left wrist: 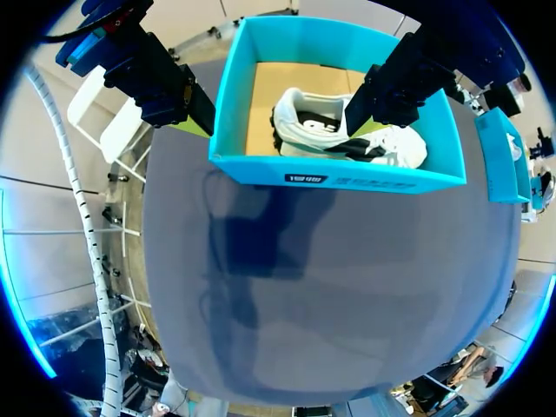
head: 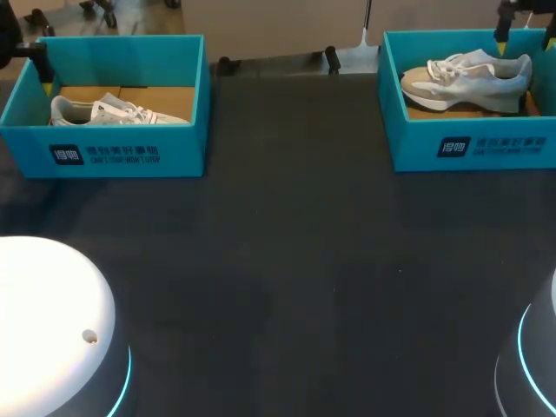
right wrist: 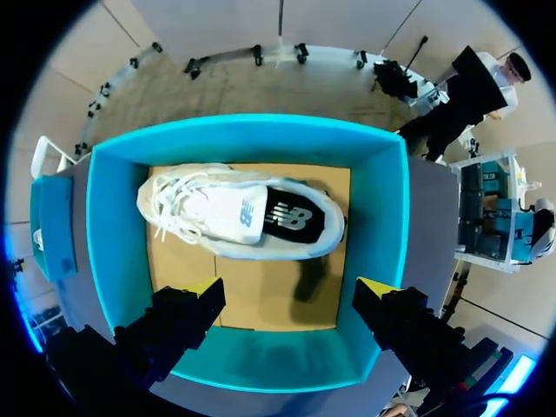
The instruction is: Take the shoe out of the shoebox, open the shoe tongue, remove and reinsert the insole, then place the shoe into the shoebox
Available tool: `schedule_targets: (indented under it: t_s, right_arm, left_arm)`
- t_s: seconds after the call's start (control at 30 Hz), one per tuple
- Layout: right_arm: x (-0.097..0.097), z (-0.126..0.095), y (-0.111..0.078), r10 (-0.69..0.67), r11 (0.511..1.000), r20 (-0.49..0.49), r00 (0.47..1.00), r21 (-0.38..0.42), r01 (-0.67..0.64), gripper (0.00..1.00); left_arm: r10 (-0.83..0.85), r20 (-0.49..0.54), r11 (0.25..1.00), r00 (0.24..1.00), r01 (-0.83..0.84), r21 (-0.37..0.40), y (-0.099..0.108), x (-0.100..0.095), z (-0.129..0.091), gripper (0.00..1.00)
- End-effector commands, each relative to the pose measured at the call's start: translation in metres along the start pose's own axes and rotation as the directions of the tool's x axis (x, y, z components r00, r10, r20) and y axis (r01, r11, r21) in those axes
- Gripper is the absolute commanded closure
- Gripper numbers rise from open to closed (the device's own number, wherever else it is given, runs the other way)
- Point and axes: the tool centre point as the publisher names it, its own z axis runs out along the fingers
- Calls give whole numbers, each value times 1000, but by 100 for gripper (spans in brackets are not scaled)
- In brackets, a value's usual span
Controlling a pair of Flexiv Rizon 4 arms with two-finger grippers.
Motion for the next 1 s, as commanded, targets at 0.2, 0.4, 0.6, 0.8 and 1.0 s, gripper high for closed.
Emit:
schedule_targets:
  t_s: [0.2,0.4,0.6,0.8,1.0]
  right_arm:
    - [-9,20,25,24,1000,32,999,-21,-23,0]
    - [-13,30,32,40,999,68,997,-20,-38,0]
    - [-18,41,38,50,999,73,996,-14,-49,0]
    - [-27,52,42,69,998,81,994,-3,-69,0]
    - [-37,60,46,83,996,85,993,11,-84,0]
  left_arm:
    - [1,-1,1000,1000,-1,-3,-2,0,0,0]
    - [1,-1,1000,1000,-1,-3,-2,0,0,0]
    - [1,-1,1000,1000,-1,-3,-2,0,0,0]
    - [1,-1,1000,1000,-1,-3,-2,0,0,0]
    - [1,-1,1000,1000,-1,-3,-2,0,0,0]
